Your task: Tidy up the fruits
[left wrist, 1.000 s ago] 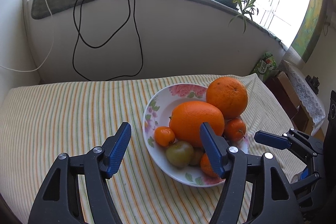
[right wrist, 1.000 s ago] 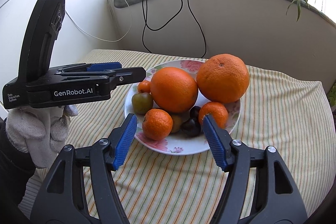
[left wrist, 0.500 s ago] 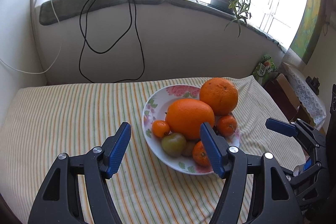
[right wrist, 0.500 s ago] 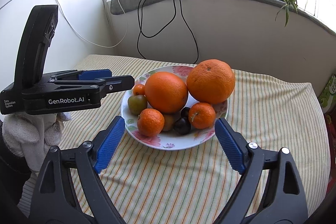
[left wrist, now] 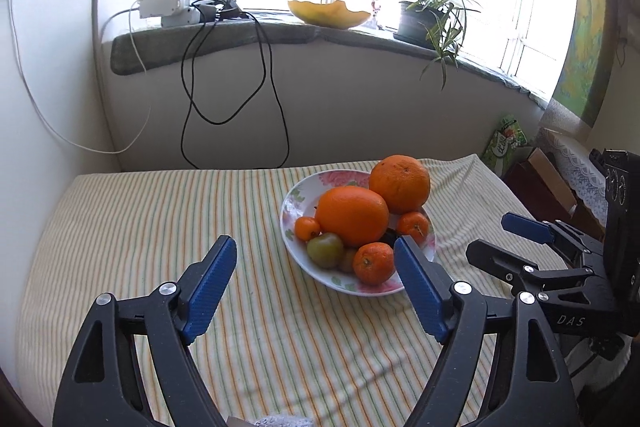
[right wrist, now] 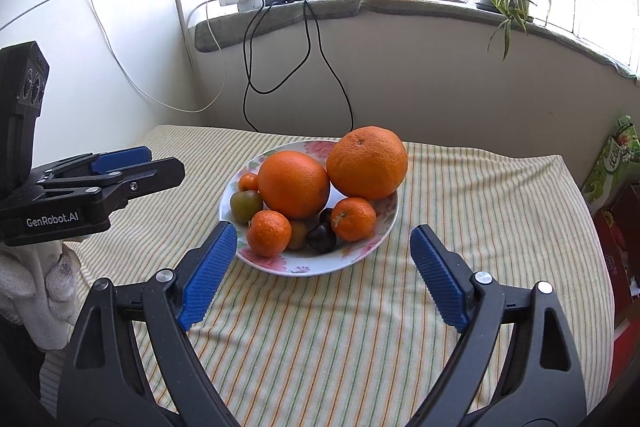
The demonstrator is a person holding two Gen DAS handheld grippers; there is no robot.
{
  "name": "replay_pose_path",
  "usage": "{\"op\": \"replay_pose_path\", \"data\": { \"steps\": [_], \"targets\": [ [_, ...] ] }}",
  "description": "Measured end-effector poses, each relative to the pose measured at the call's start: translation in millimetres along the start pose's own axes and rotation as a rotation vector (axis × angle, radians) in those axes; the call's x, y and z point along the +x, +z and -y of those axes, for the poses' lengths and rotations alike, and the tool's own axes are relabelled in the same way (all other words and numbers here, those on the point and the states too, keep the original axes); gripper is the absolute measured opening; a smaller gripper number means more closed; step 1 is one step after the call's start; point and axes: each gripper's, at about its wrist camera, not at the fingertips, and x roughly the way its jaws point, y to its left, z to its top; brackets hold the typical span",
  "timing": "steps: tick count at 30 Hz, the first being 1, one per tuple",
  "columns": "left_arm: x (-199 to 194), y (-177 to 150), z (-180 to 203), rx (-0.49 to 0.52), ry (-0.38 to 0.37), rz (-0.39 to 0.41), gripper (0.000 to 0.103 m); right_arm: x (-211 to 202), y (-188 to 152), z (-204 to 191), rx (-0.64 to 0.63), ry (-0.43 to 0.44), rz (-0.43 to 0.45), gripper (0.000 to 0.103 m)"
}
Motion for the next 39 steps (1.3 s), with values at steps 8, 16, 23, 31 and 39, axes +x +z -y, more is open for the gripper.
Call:
{"op": "replay_pose_path", "data": {
  "steps": [8, 16, 23, 31, 39],
  "targets": [
    [-20, -5, 5, -0.011, 0.034, 0.042, 0.081, -12, -5, 12, 0.062, -0.021, 0.024, 0.091],
    [-32, -10, 12, 0.004, 0.049, 0.057, 0.081, -20, -10, 7, 0.042, -0.042, 0.036, 0.091],
    [-33, -12, 14, 0.003, 0.055, 0.058, 0.081, -24, -11, 4, 0.046, -0.035, 0.043, 0.091],
    [-34, -13, 16, 0.006, 0.054, 0.058, 0.081, -25, -13, 3, 0.051, -0.034, 0.039, 0.091],
    [-35, -14, 18, 0.010, 0.050, 0.059, 0.081, -26, -13, 2, 0.050, -0.032, 0.041, 0.091]
  ]
}}
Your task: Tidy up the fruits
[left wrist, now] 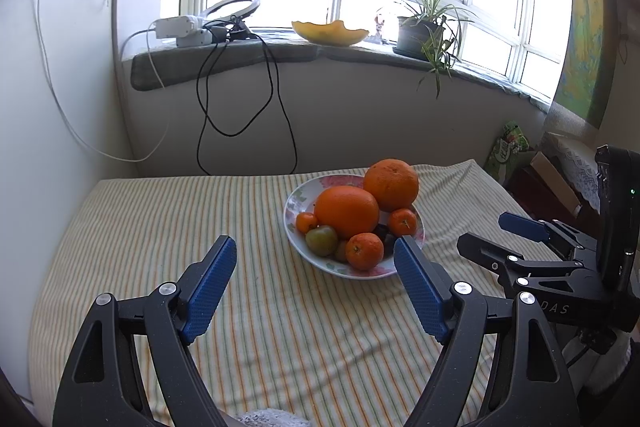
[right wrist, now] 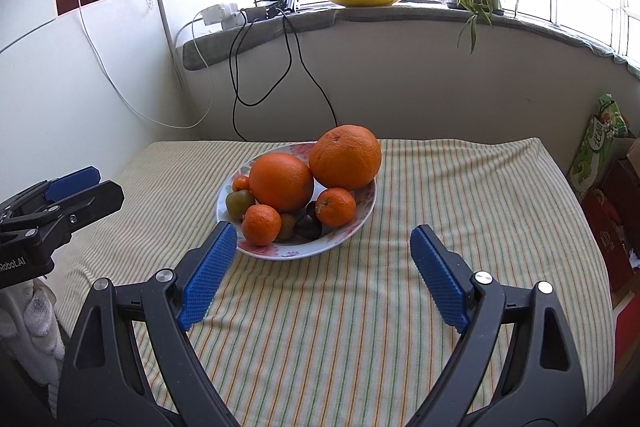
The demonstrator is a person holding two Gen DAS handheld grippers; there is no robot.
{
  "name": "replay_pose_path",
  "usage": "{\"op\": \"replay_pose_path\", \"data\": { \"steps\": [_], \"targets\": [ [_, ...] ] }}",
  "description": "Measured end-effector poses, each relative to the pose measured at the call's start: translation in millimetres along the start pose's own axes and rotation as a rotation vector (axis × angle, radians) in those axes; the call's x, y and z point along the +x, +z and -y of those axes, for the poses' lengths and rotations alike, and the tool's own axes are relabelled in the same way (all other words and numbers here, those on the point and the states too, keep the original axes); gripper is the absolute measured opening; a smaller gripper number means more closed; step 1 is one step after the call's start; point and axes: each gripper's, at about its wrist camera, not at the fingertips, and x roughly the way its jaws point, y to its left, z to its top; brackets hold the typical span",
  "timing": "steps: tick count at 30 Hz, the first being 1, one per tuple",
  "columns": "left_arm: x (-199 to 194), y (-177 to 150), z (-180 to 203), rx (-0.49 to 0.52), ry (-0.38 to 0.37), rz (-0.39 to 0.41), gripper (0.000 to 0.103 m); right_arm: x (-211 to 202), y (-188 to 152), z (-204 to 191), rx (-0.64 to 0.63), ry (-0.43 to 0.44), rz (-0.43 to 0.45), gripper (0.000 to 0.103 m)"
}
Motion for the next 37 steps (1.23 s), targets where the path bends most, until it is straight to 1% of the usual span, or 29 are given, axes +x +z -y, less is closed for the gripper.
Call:
{"op": "replay_pose_path", "data": {
  "steps": [29, 37],
  "targets": [
    [-2.9, -1.3, 0.7, 0.002, -0.002, 0.002, 0.081, 0.0, -2.9, -2.9, -0.001, -0.001, -0.006, 0.091],
    [-4.1, -3.7, 1.5, 0.012, 0.008, 0.009, 0.081, 1.1, -4.0, -1.2, -0.005, 0.002, -0.010, 0.091]
  ]
}}
